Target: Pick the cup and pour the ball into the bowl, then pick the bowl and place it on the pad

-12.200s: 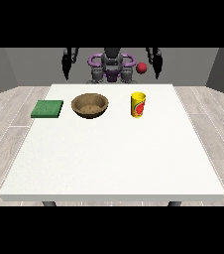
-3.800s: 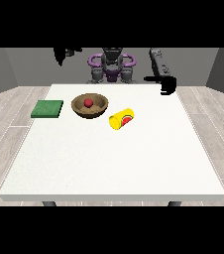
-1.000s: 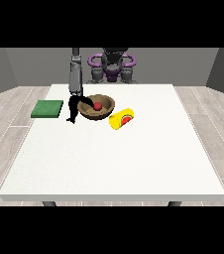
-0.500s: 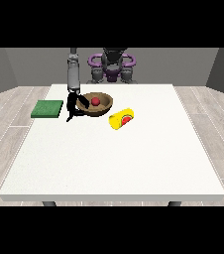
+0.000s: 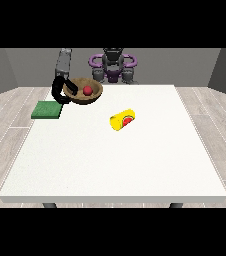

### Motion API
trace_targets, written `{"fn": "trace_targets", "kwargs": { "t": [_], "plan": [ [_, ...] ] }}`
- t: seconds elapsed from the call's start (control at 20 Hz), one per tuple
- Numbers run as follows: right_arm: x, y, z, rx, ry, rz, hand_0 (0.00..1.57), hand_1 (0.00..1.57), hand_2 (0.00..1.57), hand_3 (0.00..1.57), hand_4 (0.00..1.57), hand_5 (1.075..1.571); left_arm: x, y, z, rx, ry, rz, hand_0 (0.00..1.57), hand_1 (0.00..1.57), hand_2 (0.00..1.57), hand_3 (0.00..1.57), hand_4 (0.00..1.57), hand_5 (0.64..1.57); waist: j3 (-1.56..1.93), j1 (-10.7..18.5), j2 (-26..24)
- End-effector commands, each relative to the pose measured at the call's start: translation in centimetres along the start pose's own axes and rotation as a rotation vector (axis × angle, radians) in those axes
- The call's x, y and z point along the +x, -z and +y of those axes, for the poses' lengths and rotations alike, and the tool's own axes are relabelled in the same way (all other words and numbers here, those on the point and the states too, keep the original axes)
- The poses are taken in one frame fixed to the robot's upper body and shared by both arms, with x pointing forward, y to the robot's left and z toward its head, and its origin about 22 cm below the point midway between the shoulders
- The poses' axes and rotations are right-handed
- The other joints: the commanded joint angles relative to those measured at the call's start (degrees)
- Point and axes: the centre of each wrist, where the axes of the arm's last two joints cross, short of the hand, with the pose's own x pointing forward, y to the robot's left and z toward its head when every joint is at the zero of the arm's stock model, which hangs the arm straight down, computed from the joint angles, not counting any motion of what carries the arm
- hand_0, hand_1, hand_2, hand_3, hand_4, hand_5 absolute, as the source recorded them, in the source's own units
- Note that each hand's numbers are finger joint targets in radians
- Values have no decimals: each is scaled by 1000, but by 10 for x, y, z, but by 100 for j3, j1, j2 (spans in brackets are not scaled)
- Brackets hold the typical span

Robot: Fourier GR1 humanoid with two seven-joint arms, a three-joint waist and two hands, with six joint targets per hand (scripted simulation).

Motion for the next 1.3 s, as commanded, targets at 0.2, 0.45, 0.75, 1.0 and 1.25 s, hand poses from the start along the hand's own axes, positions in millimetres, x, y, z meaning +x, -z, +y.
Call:
{"fn": "trace_targets", "kwargs": {
  "t": [0.2,0.45,0.75,1.0,1.25],
  "plan": [
    [19,1,4,44,6,-13,1571,1571,1571,1571,1300,1492,7,-19,39,58,48,-46,0,0,0,0,0,1539,22,-325,385],
    [5,13,-50,-23,-68,-64,1571,1571,1571,1571,1295,1514,3,-10,14,32,69,-71,0,0,0,0,0,1539,28,-252,543],
    [2,14,-143,-62,-63,-100,1571,1571,1571,1483,1309,1532,41,-8,33,54,46,-112,0,0,0,0,0,1533,31,-274,701],
    [-21,18,-149,-47,29,-59,1571,1571,1571,999,1300,1541,41,2,4,53,83,-112,0,0,0,0,14,1532,35,-183,753],
    [-2,14,-210,-160,17,-173,1571,1571,1571,586,1299,1552,91,7,5,17,82,-255,0,0,0,0,127,1532,45,155,1416]
  ]
}}
